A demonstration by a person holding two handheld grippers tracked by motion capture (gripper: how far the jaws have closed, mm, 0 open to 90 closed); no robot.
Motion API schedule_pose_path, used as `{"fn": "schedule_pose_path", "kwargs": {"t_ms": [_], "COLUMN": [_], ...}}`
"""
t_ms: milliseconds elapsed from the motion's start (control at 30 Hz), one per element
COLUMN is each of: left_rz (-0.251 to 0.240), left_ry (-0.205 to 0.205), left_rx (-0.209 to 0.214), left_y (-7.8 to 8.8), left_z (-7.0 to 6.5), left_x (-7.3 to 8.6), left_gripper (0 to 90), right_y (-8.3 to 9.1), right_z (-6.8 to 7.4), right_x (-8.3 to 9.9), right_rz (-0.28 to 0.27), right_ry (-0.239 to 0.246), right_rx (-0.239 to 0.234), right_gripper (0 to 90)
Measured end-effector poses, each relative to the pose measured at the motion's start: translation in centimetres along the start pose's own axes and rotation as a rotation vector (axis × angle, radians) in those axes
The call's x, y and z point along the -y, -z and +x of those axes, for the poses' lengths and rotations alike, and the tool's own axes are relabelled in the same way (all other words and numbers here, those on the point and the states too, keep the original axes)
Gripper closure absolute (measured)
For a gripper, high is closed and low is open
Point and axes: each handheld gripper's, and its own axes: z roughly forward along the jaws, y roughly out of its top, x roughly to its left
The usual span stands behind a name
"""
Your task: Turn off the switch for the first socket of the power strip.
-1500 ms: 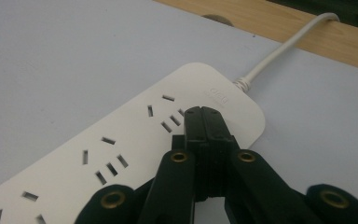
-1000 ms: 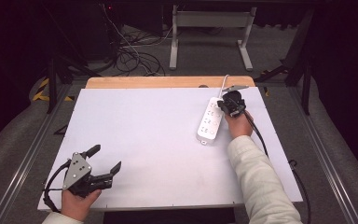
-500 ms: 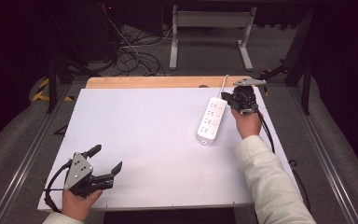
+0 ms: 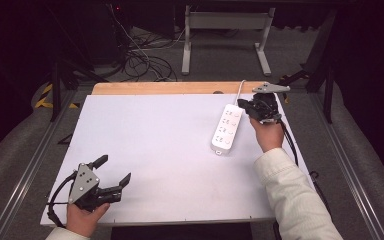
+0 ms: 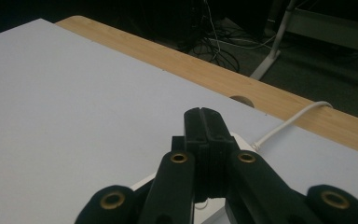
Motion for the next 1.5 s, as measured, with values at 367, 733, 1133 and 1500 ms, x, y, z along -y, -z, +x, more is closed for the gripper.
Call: {"fn": "schedule_pose_path", "kwargs": {"t_ms": [367, 733, 1133, 1500], "left_rz": [0.001, -0.005, -0.013, -0.016], "left_ry": [0.001, 0.012, 0.015, 0.024], "left_rx": [0.002, 0.000, -0.004, -0.006], "left_y": [0.0, 0.2, 0.9, 1.1], "left_z": [0.0, -0.1, -0.2, -0.2], "left_x": [0.0, -0.2, -0.1, -0.1], "left_gripper": [12.9, 12.9, 12.9, 13.4], "right_y": [3.0, 6.9, 10.1, 10.9], "right_z": [1.5, 3.5, 4.6, 5.8], "right_x": [-0.3, 0.2, 1.8, 5.7], "right_rz": [-0.046, -0.101, -0.141, -0.146], "right_ry": [0.018, 0.056, 0.102, 0.098], "right_rx": [-0.095, -0.199, -0.251, -0.325], "right_gripper": [74.0, 51.5, 35.0, 23.0]}}
